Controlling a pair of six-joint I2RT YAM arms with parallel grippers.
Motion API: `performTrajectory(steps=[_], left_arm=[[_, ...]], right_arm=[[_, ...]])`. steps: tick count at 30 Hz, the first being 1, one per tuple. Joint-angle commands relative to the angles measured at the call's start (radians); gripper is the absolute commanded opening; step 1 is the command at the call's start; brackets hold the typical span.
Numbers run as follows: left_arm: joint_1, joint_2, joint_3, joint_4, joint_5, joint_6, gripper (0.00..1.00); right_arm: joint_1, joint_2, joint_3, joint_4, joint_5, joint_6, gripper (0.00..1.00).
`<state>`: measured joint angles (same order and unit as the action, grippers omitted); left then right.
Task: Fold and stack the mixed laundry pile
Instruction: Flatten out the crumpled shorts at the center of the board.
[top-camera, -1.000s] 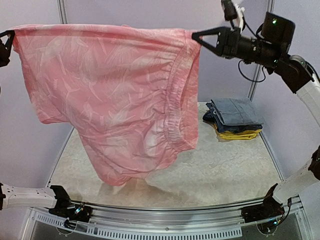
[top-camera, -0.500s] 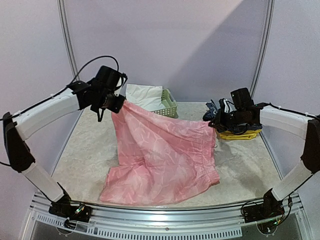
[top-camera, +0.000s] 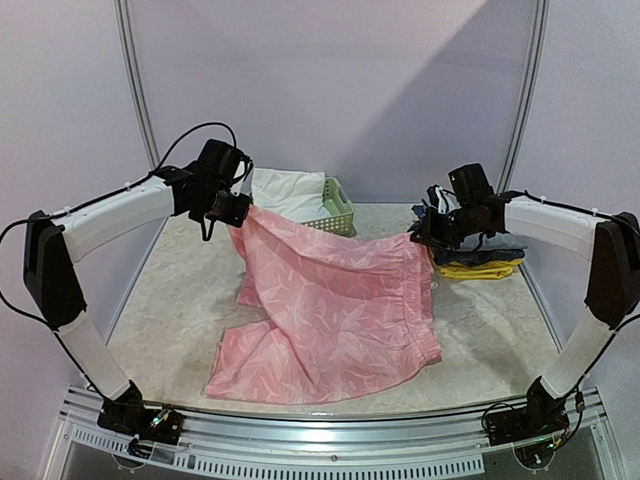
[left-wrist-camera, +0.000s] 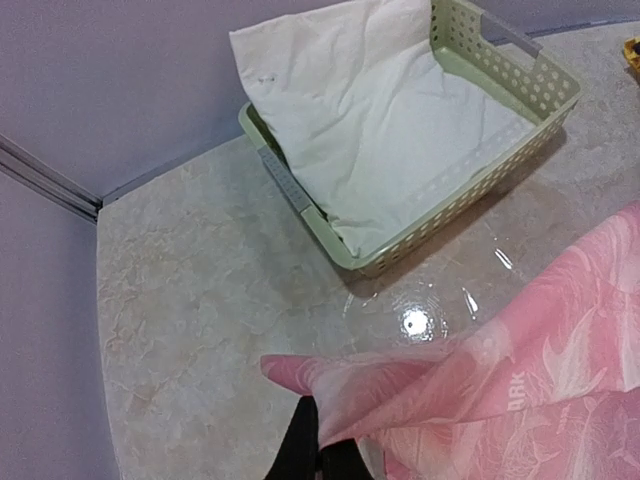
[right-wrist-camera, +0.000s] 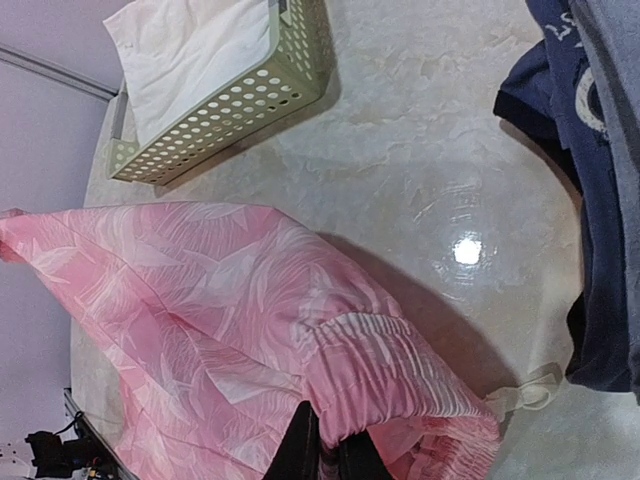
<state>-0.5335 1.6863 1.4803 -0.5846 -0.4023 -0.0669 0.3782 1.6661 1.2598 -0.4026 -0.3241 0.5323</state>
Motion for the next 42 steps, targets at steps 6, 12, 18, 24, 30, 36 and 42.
performTrajectory(steps=[6,12,18,24,30,36,42], left_arm=[[0.041,0.139,0.061,0.057,0.048,-0.060,0.00],[0.112,0.239,0.100,0.019,0.050,-0.130,0.00],[0.140,0.237,0.051,0.049,0.119,-0.140,0.00],[0.143,0.244,0.032,0.065,0.143,-0.137,0.00],[0.144,0.242,0.013,0.077,0.158,-0.134,0.00],[0.145,0.232,-0.003,0.082,0.166,-0.137,0.00],[0.145,0.223,-0.012,0.081,0.167,-0.137,0.00]], right_arm=[[-0.039,0.129,0.176,-0.067,0.139,-0.068,0.08],[-0.061,0.284,0.330,-0.069,0.036,-0.058,0.16],[-0.076,0.392,0.420,-0.090,-0.098,-0.040,0.41],[-0.076,0.366,0.304,-0.027,-0.212,-0.084,0.53],[-0.076,0.407,0.290,-0.006,-0.163,-0.104,0.57],[-0.076,0.500,0.376,-0.016,-0.134,-0.113,0.57],[-0.077,0.582,0.445,-0.028,-0.124,-0.115,0.55]])
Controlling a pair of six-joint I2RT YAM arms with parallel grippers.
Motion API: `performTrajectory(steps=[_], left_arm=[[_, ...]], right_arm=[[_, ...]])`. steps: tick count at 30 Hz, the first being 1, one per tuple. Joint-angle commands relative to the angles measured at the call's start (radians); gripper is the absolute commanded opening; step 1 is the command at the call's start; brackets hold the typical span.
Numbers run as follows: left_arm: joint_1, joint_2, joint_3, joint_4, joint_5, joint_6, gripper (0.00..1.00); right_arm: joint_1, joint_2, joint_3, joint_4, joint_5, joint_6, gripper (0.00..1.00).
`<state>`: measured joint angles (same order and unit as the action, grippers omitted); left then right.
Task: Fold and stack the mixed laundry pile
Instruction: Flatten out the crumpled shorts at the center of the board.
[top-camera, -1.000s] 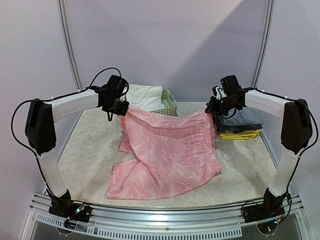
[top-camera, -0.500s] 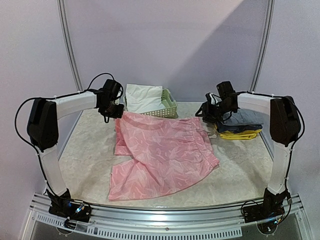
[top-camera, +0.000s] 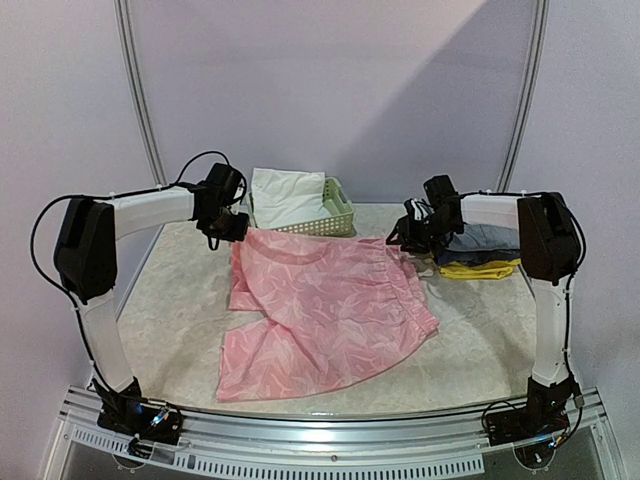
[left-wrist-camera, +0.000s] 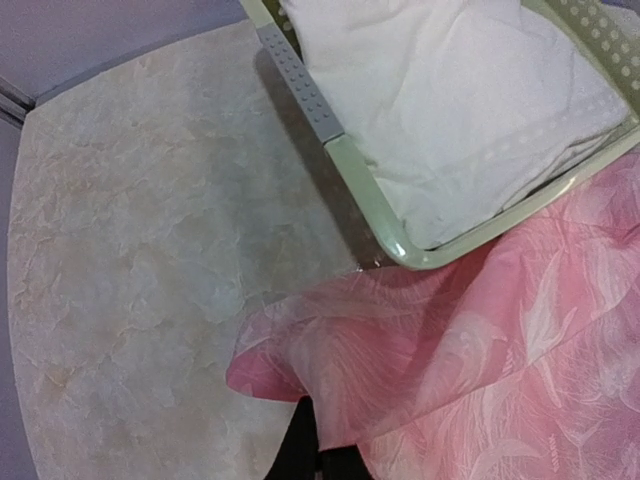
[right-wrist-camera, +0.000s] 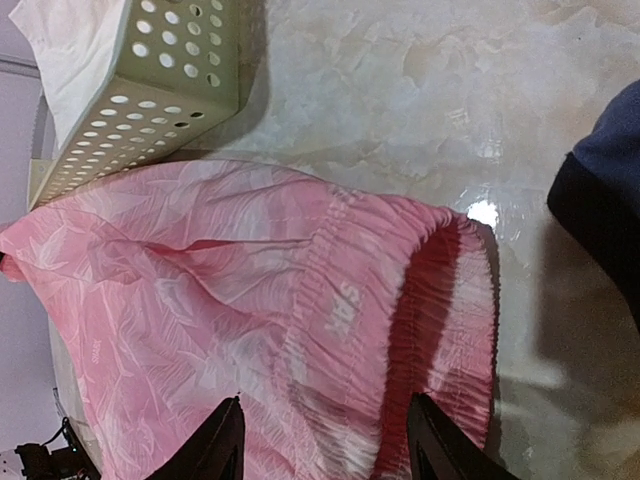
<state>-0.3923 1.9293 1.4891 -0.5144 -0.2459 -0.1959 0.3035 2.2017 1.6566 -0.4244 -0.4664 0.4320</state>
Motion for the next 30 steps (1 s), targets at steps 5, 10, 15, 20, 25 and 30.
performTrajectory(steps=[5,10,15,20,25,30], left_arm=[[0.004,-0.026,-0.030,0.010,0.009,-0.007,0.00],[0.004,-0.025,-0.036,0.015,0.005,-0.007,0.00],[0.004,-0.039,-0.045,0.011,0.010,-0.007,0.00],[0.003,-0.073,-0.066,-0.003,0.013,-0.005,0.00],[0.004,-0.101,-0.070,-0.027,0.005,-0.004,0.00],[0.004,-0.089,-0.054,-0.043,-0.023,0.000,0.00]], right_arm=[[-0.001,0.077,0.063,0.004,-0.012,-0.014,0.51],[0.005,0.091,0.062,0.037,-0.075,-0.011,0.35],[0.016,0.069,0.057,0.026,-0.077,-0.007,0.05],[0.023,-0.023,0.065,-0.049,0.003,-0.022,0.00],[0.022,-0.079,0.138,-0.130,0.074,-0.039,0.00],[0.003,-0.029,0.246,-0.143,0.141,-0.029,0.00]])
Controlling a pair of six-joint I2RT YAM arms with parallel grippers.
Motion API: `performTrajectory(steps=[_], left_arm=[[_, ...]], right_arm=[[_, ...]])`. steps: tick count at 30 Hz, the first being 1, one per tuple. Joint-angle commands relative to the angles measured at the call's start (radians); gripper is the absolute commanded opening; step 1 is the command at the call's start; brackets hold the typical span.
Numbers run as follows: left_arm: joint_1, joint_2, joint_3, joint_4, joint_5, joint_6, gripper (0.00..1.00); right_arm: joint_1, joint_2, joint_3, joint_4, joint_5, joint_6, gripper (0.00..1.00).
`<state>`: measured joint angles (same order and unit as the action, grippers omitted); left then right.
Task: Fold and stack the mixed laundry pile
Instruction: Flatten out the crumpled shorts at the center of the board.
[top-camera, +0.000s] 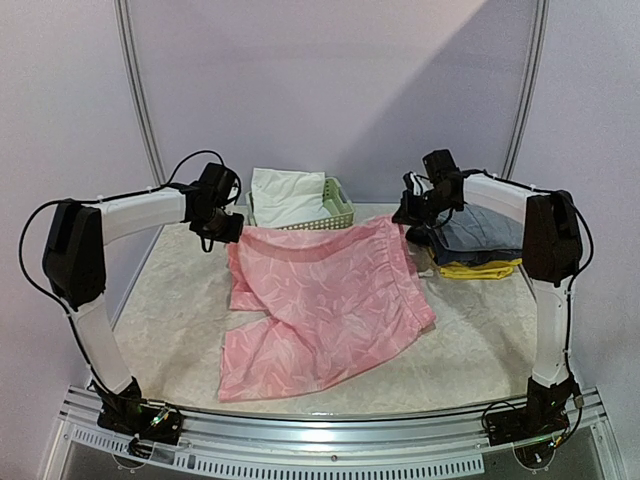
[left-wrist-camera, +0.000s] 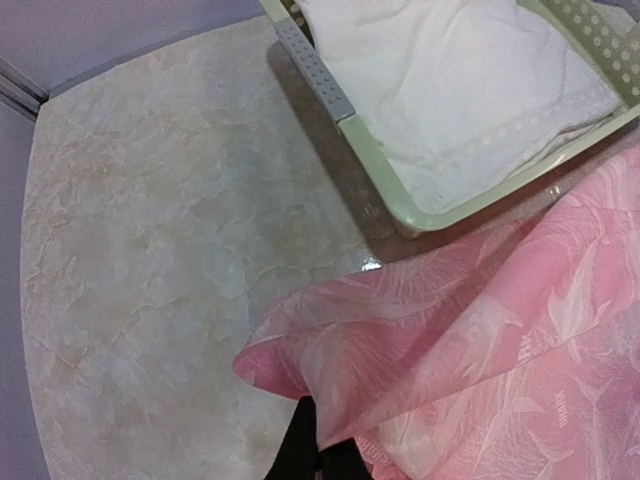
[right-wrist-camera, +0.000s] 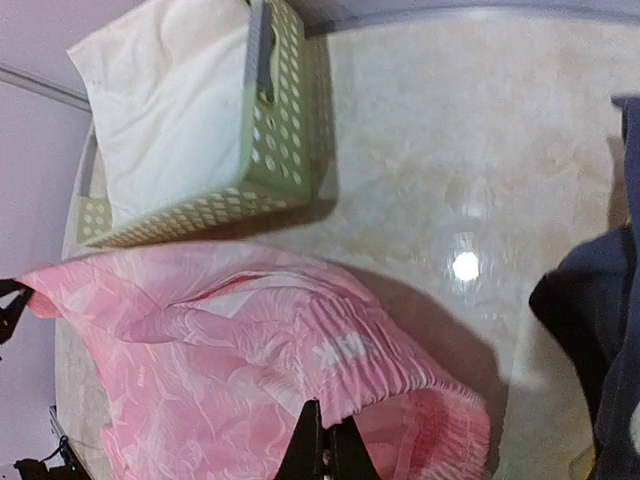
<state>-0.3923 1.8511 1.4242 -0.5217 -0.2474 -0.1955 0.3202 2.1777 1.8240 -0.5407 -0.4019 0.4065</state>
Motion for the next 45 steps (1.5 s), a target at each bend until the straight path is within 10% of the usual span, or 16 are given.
performTrajectory(steps=[1,15,27,33,45], left_arm=[[0.004,-0.004,0.017,-0.040,-0.028,0.001,0.00],[0.004,0.082,0.070,-0.043,-0.048,0.001,0.00],[-0.050,-0.065,-0.051,0.012,-0.062,-0.006,0.73],[-0.123,-0.238,-0.208,0.007,-0.110,-0.038,0.93],[-0.383,-0.534,-0.550,-0.077,-0.090,-0.241,0.89]], right_arm=[[-0.019,0.015,0.097,-0.017,0.082,0.007,0.00],[-0.030,0.248,0.311,-0.033,0.182,0.028,0.12],[0.004,0.115,0.275,-0.093,0.172,-0.030,0.45],[0.065,-0.034,0.094,-0.063,0.185,-0.065,0.57],[0.129,-0.498,-0.578,0.107,0.218,-0.018,0.72]])
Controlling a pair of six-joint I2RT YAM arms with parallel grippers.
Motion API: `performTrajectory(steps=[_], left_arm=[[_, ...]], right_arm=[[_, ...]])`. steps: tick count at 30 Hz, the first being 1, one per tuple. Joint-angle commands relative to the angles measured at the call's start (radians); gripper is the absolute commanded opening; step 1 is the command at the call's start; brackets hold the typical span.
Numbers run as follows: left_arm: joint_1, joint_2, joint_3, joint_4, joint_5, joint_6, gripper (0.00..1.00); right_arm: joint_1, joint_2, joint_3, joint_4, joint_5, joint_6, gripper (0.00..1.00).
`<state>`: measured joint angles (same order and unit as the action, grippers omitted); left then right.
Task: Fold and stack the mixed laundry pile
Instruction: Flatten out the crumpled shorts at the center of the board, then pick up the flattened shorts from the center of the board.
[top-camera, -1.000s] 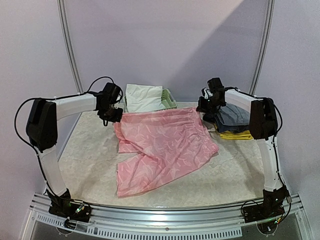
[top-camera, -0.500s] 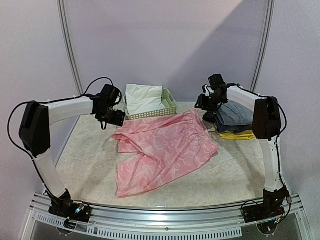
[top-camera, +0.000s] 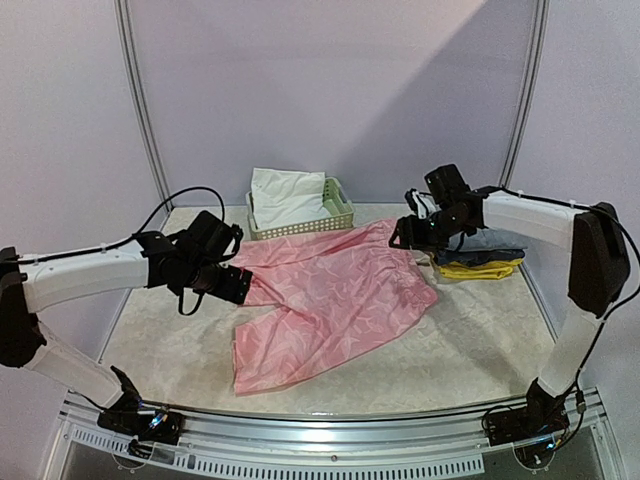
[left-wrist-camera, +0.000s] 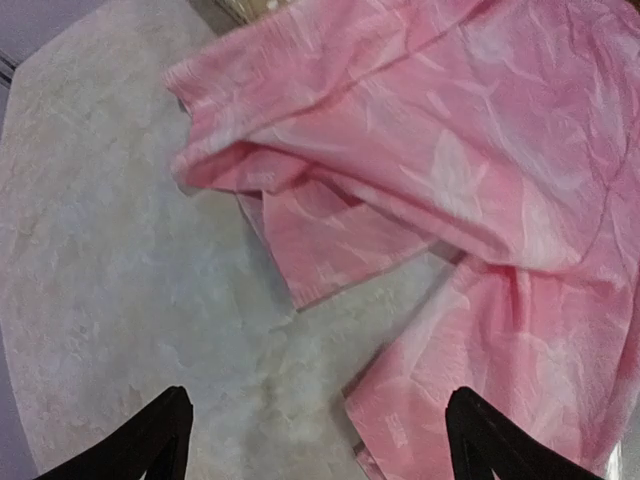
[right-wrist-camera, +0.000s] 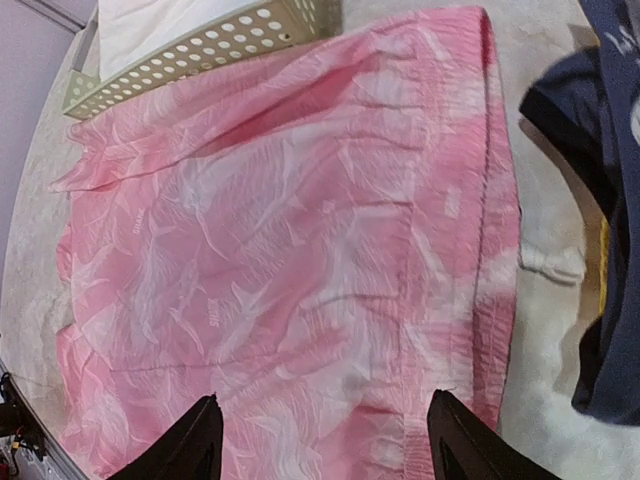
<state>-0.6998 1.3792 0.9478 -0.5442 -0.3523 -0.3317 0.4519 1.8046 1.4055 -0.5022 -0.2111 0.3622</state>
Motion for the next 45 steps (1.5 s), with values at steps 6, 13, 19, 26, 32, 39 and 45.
performTrajectory(steps=[6,13,19,26,32,39,45], left_arm=[[-0.202,-0.141,-0.225,-0.074,0.116,-0.203,0.83],[-0.313,-0.205,-0.349,-0.036,0.282,-0.283,0.79],[-0.404,-0.197,-0.402,0.004,0.327,-0.293,0.79],[-0.440,-0.153,-0.436,0.048,0.323,-0.300,0.77],[-0.460,-0.135,-0.448,0.070,0.320,-0.305,0.74],[-0.463,-0.089,-0.429,0.068,0.294,-0.314,0.67],[-0.466,-0.048,-0.401,0.063,0.248,-0.308,0.38]], right_arm=[[-0.003,-0.331,-0.398,0.113,0.054,0.094,0.94],[-0.003,-0.428,-0.549,0.141,0.042,0.146,0.99],[-0.004,-0.416,-0.615,0.179,0.039,0.152,0.99],[-0.003,-0.313,-0.603,0.227,0.066,0.145,0.90],[-0.009,-0.213,-0.582,0.249,0.105,0.155,0.80],[-0.049,-0.146,-0.586,0.314,0.056,0.157,0.62],[-0.053,-0.146,-0.575,0.343,0.035,0.129,0.45]])
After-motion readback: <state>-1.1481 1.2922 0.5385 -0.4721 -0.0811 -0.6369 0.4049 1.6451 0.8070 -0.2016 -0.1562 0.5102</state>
